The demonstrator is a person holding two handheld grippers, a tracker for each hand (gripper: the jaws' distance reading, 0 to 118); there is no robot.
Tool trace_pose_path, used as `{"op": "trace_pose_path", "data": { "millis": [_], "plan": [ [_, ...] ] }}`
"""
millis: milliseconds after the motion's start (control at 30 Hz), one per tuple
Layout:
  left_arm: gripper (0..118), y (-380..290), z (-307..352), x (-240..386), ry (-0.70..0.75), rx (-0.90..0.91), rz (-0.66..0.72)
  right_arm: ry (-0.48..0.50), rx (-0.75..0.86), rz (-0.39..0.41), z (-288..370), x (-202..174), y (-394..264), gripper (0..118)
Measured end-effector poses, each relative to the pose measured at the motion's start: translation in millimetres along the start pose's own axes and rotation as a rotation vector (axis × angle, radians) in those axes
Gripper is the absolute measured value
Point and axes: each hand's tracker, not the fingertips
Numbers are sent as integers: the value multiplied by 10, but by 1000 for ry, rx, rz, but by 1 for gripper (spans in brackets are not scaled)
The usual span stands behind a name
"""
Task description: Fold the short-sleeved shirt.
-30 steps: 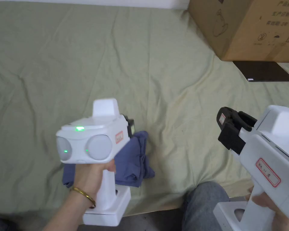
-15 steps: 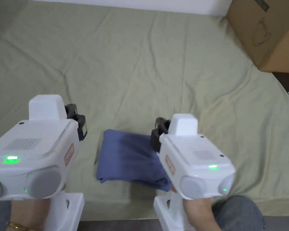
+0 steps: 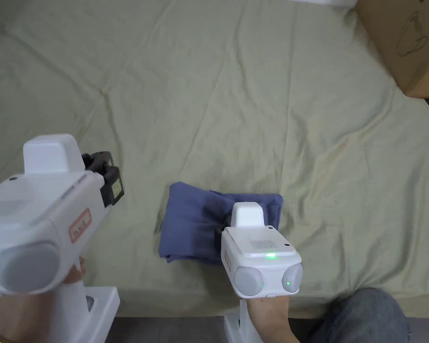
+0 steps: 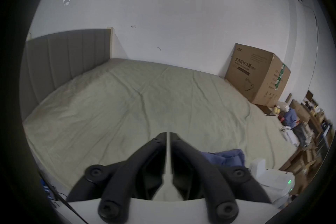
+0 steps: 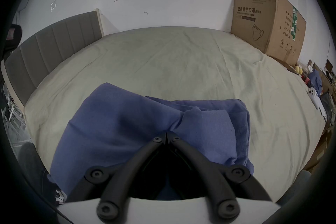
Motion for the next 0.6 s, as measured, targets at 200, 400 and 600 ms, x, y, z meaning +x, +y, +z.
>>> {"op": "trace_pose_path", "data": {
  "millis": [200, 400, 600],
  "plan": [
    [118, 204, -561, -408, -320, -292, 246, 18, -11, -14, 17, 36, 25, 0],
    [118, -158, -1391, -755, -568, -674, 482, 22, -17, -18, 11, 58, 37, 0],
    [118, -591, -1711, -522, -682, -816, 463, 29, -20, -45, 33, 59, 52, 0]
  ]
}}
